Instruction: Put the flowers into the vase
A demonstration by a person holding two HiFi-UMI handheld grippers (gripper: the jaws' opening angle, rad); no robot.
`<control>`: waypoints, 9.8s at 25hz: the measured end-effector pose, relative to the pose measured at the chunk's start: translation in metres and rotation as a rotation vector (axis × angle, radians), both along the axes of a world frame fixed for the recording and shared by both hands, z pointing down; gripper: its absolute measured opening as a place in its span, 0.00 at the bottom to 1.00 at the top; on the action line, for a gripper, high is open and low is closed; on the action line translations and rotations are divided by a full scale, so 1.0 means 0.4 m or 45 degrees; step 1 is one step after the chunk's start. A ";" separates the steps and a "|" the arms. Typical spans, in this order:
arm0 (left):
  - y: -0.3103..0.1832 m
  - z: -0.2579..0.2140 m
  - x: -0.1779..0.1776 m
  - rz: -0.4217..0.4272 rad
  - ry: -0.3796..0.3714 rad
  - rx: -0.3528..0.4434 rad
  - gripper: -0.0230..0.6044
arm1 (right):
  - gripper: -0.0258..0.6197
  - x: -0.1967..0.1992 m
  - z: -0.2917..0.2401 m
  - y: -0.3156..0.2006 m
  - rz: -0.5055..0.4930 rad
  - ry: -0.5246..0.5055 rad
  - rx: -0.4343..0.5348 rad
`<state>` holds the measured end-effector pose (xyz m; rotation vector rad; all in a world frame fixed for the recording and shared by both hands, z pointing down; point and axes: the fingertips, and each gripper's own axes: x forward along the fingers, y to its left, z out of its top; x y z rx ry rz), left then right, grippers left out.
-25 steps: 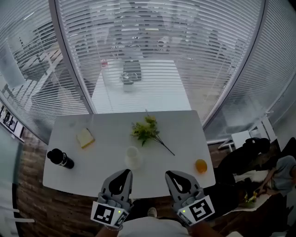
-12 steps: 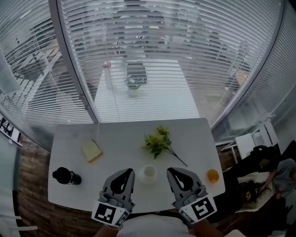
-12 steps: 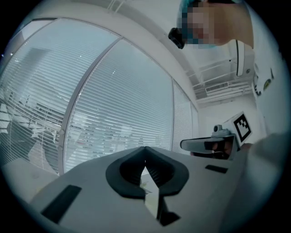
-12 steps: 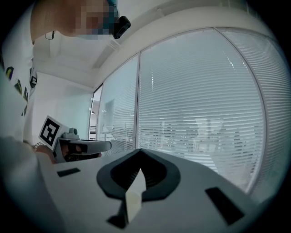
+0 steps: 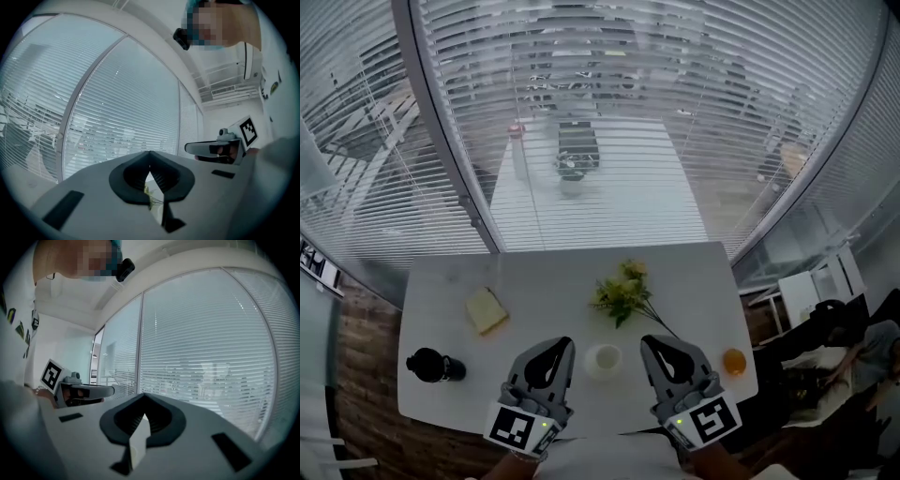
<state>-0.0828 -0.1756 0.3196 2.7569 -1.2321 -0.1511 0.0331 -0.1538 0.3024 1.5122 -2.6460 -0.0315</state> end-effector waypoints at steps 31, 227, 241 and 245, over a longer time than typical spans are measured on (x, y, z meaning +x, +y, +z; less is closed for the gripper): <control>-0.021 0.168 0.073 -0.020 -0.028 -0.164 0.06 | 0.17 0.223 0.339 -0.179 -0.011 0.232 -0.417; 0.071 0.509 0.197 0.145 -0.406 -0.209 0.44 | 0.38 -0.088 0.324 -0.015 -0.497 -0.398 -0.135; 0.018 0.509 0.202 0.090 -0.397 -0.185 0.44 | 0.47 -0.052 0.350 -0.016 -0.476 -0.294 -0.169; 0.009 0.510 0.202 0.085 -0.404 -0.192 0.44 | 0.47 -0.028 0.359 -0.018 -0.441 -0.247 -0.185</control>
